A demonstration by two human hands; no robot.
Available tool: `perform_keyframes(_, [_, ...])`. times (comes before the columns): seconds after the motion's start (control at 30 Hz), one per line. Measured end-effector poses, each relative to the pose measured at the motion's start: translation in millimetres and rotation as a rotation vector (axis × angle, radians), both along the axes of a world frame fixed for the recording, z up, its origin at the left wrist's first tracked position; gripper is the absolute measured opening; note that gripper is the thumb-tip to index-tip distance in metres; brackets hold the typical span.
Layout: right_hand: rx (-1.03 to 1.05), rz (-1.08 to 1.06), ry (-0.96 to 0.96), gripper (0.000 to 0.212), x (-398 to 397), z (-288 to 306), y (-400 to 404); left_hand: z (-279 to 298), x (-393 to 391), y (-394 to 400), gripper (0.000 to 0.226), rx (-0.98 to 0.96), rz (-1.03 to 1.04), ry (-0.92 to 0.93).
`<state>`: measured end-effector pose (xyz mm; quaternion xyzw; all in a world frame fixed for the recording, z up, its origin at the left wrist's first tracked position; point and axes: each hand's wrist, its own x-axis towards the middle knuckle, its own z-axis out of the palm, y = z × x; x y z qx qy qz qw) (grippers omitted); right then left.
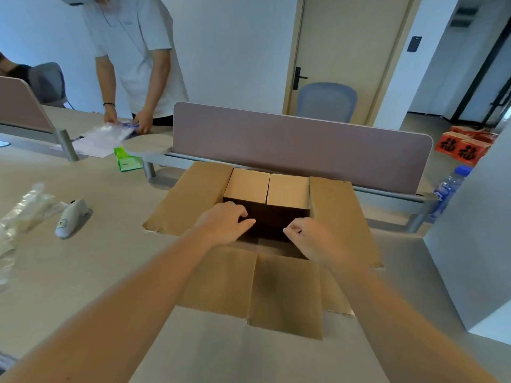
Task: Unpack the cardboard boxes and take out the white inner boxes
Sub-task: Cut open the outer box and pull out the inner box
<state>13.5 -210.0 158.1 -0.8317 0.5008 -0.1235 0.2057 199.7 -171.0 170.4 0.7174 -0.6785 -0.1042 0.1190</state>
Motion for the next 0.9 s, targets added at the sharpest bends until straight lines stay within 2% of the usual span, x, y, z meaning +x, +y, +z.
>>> perform_keyframes(0.3, [0.154,-0.136,0.151,0.038,47.2,-32.0,-90.4,-46.0,35.9,-103.6,0.040,0.101,-0.225,-0.406])
perform_keyframes(0.4, [0.189,-0.158,0.181,0.043,54.4,-49.8,-104.8,-61.5,45.0,-120.9,0.046,0.172,-0.232,-0.530])
perform_keyframes(0.5, [0.171,-0.196,0.189,0.049,53.3,-56.4,-109.7,-66.1,48.9,-126.9,0.057,0.179,-0.181,-0.555])
perform_keyframes(0.67, [-0.005,-0.219,0.166,0.051,47.4,-45.4,-110.4,-55.2,57.3,-132.8,0.059,0.122,-0.160,-0.564])
perform_keyframes(0.9, [-0.176,-0.276,0.155,0.062,52.1,-9.4,-144.2,-20.0,65.3,-157.3,0.066,-0.192,0.029,-0.467])
